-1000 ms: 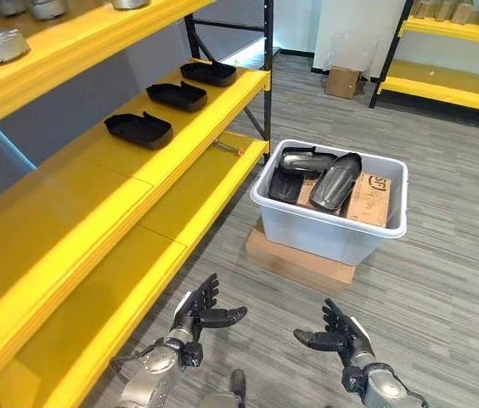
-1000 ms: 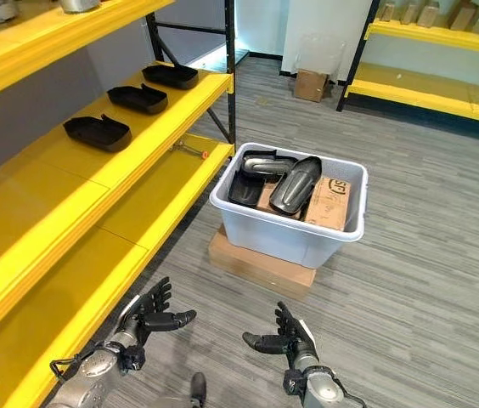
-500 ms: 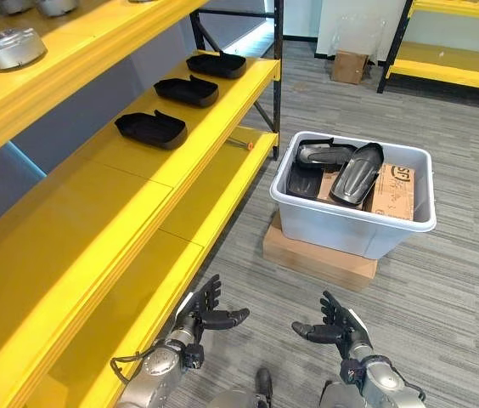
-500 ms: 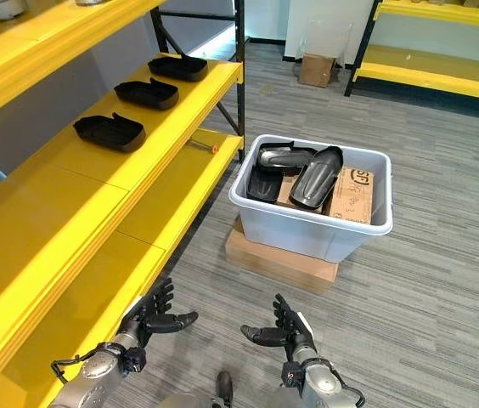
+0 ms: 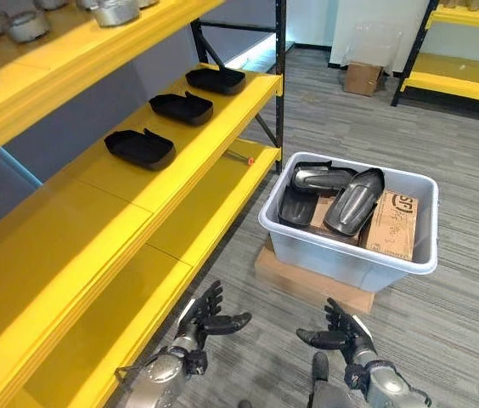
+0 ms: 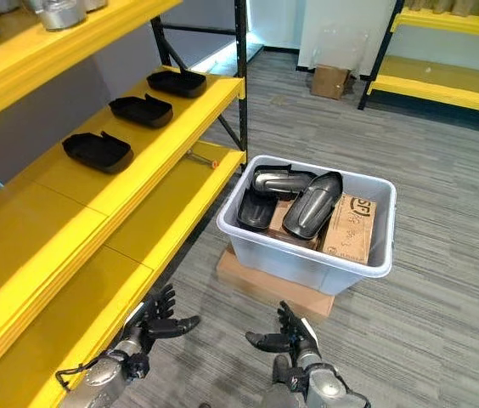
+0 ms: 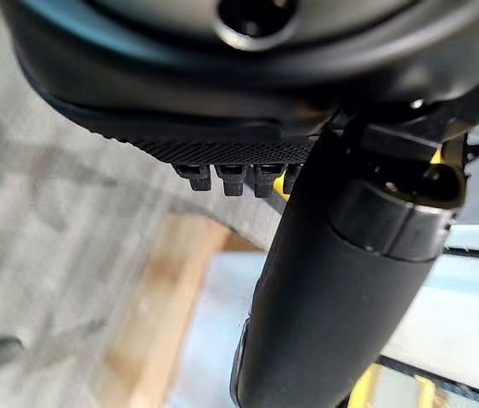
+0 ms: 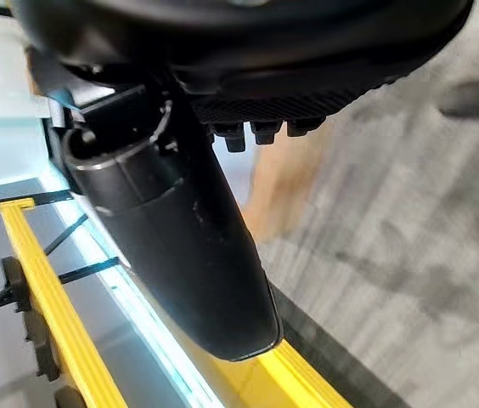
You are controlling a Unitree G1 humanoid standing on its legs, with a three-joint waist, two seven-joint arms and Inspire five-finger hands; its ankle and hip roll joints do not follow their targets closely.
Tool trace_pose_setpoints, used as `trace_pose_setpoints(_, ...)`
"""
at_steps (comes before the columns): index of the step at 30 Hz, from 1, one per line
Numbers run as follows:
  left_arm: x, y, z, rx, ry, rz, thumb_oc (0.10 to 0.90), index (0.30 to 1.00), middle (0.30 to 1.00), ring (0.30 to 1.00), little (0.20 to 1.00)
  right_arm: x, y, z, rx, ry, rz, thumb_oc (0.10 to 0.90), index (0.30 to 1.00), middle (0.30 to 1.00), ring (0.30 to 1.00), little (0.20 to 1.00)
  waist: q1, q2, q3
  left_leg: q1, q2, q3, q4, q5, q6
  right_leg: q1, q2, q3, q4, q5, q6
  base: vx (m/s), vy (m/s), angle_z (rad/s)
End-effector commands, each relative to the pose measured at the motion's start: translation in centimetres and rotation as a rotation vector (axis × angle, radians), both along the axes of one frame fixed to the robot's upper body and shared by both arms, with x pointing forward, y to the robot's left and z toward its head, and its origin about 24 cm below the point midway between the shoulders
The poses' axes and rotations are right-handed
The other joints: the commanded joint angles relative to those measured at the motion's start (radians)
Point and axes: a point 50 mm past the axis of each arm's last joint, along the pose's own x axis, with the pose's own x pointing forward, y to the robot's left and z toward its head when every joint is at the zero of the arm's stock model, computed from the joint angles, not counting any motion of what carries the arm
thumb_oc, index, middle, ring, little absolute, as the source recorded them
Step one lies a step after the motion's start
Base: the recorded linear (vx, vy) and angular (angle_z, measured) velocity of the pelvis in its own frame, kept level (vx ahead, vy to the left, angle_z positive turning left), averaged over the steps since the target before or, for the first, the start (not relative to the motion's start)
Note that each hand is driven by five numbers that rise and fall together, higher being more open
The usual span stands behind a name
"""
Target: Move parts from the plastic box to the shelf.
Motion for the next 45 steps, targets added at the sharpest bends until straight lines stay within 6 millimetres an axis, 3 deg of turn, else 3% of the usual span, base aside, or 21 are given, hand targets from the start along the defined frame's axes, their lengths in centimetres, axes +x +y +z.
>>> trace_pose_setpoints(1, 2.8, 0.4, 3.6, -0.015, -0.210, -0.001, 0.900, 1.000, 1.000, 1.000, 1.000, 1.8, 0.5, 2.9, 0.056, -0.184, 0.011, 0.900, 1.000, 1.000, 1.000, 1.000, -0.018, -0.034, -0.063, 0.035, 0.002, -0.003, 0.087, -0.100, 0.001, -0.103, -0.070, 0.051, 0.087, -0.036, 0.102, 0.27, -0.186, 0.15)
trace_pose_setpoints(7, 2.8, 0.2, 3.8, -0.024, -0.211, -0.002, 0.900, 1.000, 1.000, 1.000, 1.000, 1.6, 0.0, 3.0, 0.061, -0.190, -0.019, 0.900, 1.000, 1.000, 1.000, 1.000, -0.037, -0.034, -0.086, 0.088, 0.070, -0.027, 0.016, -0.046, -0.027, -0.126, -0.021, 0.039, 0.188, -0.123, 0.071, 0.17, -0.172, 0.19)
trace_pose_setpoints(8, 2.7, 0.1, 3.7, -0.031, -0.206, -0.005, 0.900, 1.000, 1.000, 1.000, 1.000, 1.5, 0.2, 2.9, 0.069, -0.186, -0.014, 0.900, 1.000, 1.000, 1.000, 1.000, -0.038, -0.032, -0.094, 0.063, 0.104, -0.034, 0.064, 0.038, -0.053, -0.101, 0.017, 0.032, 0.185, -0.166, 0.041, 0.18, -0.281, 0.06)
trace_pose_setpoints(10, 2.6, 0.0, 3.8, -0.039, -0.210, -0.009, 0.900, 1.000, 1.000, 1.000, 1.000, 1.5, 0.3, 3.0, 0.075, -0.190, -0.005, 0.900, 1.000, 1.000, 1.000, 1.000, -0.025, -0.043, -0.087, -0.045, 0.114, -0.040, 0.281, 0.188, -0.063, -0.052, 0.041, 0.029, 0.161, -0.184, 0.003, 0.12, -0.310, 0.15)
trace_pose_setpoints(11, 2.8, 0.0, 4.0, -0.040, -0.215, -0.010, 0.900, 1.000, 1.000, 1.000, 1.000, 1.6, 0.4, 3.1, 0.082, -0.197, -0.002, 0.900, 1.000, 1.000, 1.000, 1.000, -0.013, -0.068, -0.067, -0.135, 0.094, -0.066, 0.428, 0.276, -0.059, -0.017, 0.045, 0.031, 0.131, -0.181, -0.023, -0.01, -0.276, 0.13)
trace_pose_setpoints(12, 2.9, 0.0, 4.1, -0.043, -0.221, -0.015, 0.900, 1.000, 1.000, 1.000, 1.000, 1.7, 0.4, 3.3, 0.080, -0.207, 0.007, 0.900, 1.000, 1.000, 1.000, 1.000, 0.008, -0.087, -0.034, -0.196, 0.051, -0.096, 0.546, 0.294, -0.051, 0.010, 0.048, 0.038, 0.113, -0.178, -0.040, -0.03, -0.203, 0.00)
trace_pose_setpoints(13, 2.9, 0.0, 4.1, -0.043, -0.221, -0.015, 0.900, 1.000, 1.000, 1.000, 1.000, 1.7, 0.4, 3.3, 0.080, -0.207, 0.007, 0.900, 1.000, 1.000, 1.000, 1.000, 0.007, -0.087, -0.035, -0.197, 0.050, -0.096, 0.546, 0.294, -0.051, 0.009, 0.047, 0.038, 0.113, -0.178, -0.040, 0.01, -0.159, -0.24)
trace_pose_setpoints(14, 3.0, 0.1, 4.3, -0.038, -0.224, -0.007, 0.900, 1.000, 1.000, 1.000, 1.000, 2.0, 0.4, 3.7, 0.065, -0.221, 0.021, 0.900, 1.000, 1.000, 1.000, 1.000, 0.027, -0.102, -0.006, -0.271, -0.001, -0.108, 0.605, 0.249, -0.032, 0.033, 0.047, 0.056, 0.096, -0.178, -0.041, 0.05, -0.083, -0.31)
trace_pose_setpoints(16, 2.8, 0.2, 4.2, -0.036, -0.220, -0.002, 0.900, 1.000, 1.000, 1.000, 1.000, 2.0, 0.4, 3.6, 0.064, -0.218, 0.018, 0.900, 1.000, 1.000, 1.000, 1.000, 0.034, -0.102, -0.001, -0.298, 0.016, -0.095, 0.568, 0.229, -0.028, 0.043, 0.048, 0.062, 0.094, -0.182, -0.039, 0.11, -0.025, -0.16)
trace_pose_setpoints(17, 2.6, 0.3, 4.0, -0.046, -0.209, 0.011, 0.900, 1.000, 1.000, 1.000, 1.000, 2.1, 0.4, 3.6, 0.067, -0.217, 0.004, 0.900, 1.000, 1.000, 1.000, 1.000, 0.039, -0.094, -0.010, -0.296, 0.060, -0.079, 0.396, 0.207, -0.035, 0.058, 0.051, 0.070, 0.085, -0.191, -0.024, 0.22, 0.096, -0.06)
trace_pose_setpoints(18, 2.5, 0.3, 3.7, -0.045, -0.198, 0.016, 0.900, 1.000, 1.000, 1.000, 1.000, 2.1, 0.5, 3.6, 0.070, -0.221, -0.003, 0.900, 1.000, 1.000, 1.000, 1.000, 0.047, -0.081, -0.014, -0.269, 0.096, -0.057, 0.200, 0.222, -0.046, 0.077, 0.061, 0.077, 0.077, -0.207, -0.016, 0.28, 0.146, -0.21)
trace_pose_setpoints(19, 2.4, 0.3, 3.5, -0.042, -0.191, 0.014, 0.900, 1.000, 1.000, 1.000, 1.000, 2.1, 0.4, 3.6, 0.072, -0.221, -0.011, 0.900, 1.000, 1.000, 1.000, 1.000, 0.046, -0.068, -0.023, -0.268, 0.122, -0.056, 0.092, 0.239, -0.054, 0.078, 0.068, 0.077, 0.082, -0.216, -0.009, 0.22, 0.163, -0.15)
trace_pose_setpoints(20, 2.3, 0.2, 3.4, -0.039, -0.183, 0.010, 0.900, 1.000, 1.000, 1.000, 1.000, 2.0, 0.3, 3.5, 0.073, -0.218, -0.017, 0.900, 1.000, 1.000, 1.000, 1.000, 0.049, -0.055, -0.028, -0.262, 0.152, -0.052, -0.010, 0.279, -0.064, 0.090, 0.073, 0.080, 0.085, -0.232, -0.006, 0.14, 0.103, -0.14)
trace_pose_setpoints(21, 2.3, 0.2, 3.3, -0.039, -0.183, 0.010, 0.900, 1.000, 1.000, 1.000, 1.000, 2.0, 0.3, 3.5, 0.072, -0.217, -0.017, 0.900, 1.000, 1.000, 1.000, 1.000, 0.050, -0.056, -0.026, -0.251, 0.153, -0.049, -0.023, 0.284, -0.066, 0.093, 0.073, 0.081, 0.086, -0.234, -0.006, 0.20, 0.147, -0.21)
trace_pose_setpoints(22, 2.4, 0.1, 3.4, -0.029, -0.189, -0.001, 0.900, 1.000, 1.000, 1.000, 1.000, 1.8, 0.1, 3.5, 0.078, -0.216, -0.036, 0.900, 1.000, 1.000, 1.000, 1.000, 0.050, -0.039, -0.030, -0.255, 0.158, -0.049, -0.075, 0.314, -0.076, 0.121, 0.070, 0.086, 0.088, -0.247, 0.003, 0.18, 0.143, -0.16)
trace_pose_setpoints(26, 2.4, 0.1, 3.5, -0.034, -0.193, -0.009, 0.900, 1.000, 1.000, 1.000, 1.000, 1.1, 0.2, 2.9, 0.093, -0.185, -0.045, 0.900, 1.000, 1.000, 1.000, 1.000, 0.040, -0.021, -0.049, -0.197, 0.151, -0.039, -0.079, 0.260, -0.075, 0.137, 0.047, 0.098, 0.095, -0.251, 0.023, 0.15, 0.192, -0.35)
trace_pose_setpoints(27, 2.7, -0.2, 3.8, -0.040, -0.207, -0.021, 0.900, 1.000, 1.000, 1.000, 1.000, 0.9, 0.1, 2.7, 0.102, -0.174, -0.056, 0.900, 1.000, 1.000, 1.000, 1.000, 0.034, -0.017, -0.061, -0.191, 0.120, -0.026, -0.055, 0.224, -0.070, 0.157, 0.014, 0.100, 0.071, -0.239, 0.038, 0.13, 0.207, -0.46)
trace_pose_setpoints(33, 2.8, 0.1, 4.0, -0.036, -0.217, -0.027, 0.900, 1.000, 1.000, 1.000, 1.000, 0.8, 0.6, 2.5, 0.109, -0.167, -0.045, 0.900, 1.000, 1.000, 1.000, 1.000, 0.034, -0.017, -0.078, -0.171, 0.071, 0.050, -0.010, 0.144, -0.044, 0.168, -0.064, 0.118, 0.039, -0.201, 0.085, 0.09, 0.185, -0.28)
trace_pose_setpoints(39, 2.9, 0.4, 3.9, -0.035, -0.212, -0.010, 0.900, 1.000, 1.000, 1.000, 1.000, 1.0, 0.9, 2.5, 0.108, -0.168, -0.032, 0.900, 1.000, 1.000, 1.000, 1.000, 0.036, -0.024, -0.072, -0.153, 0.046, 0.095, 0.012, 0.095, -0.019, 0.149, -0.101, 0.144, 0.026, -0.165, 0.113, 0.04, 0.145, -0.25)
trace_pose_setpoints(45, 2.5, 0.8, 3.8, -0.024, -0.205, -0.008, 0.900, 1.000, 1.000, 1.000, 1.000, 0.8, 1.1, 2.5, 0.113, -0.162, -0.013, 0.900, 1.000, 1.000, 1.000, 1.000, 0.026, -0.040, -0.073, -0.141, 0.045, 0.114, 0.017, 0.078, -0.009, 0.144, -0.109, 0.146, 0.024, -0.154, 0.121, 0.05, 0.052, -0.13)
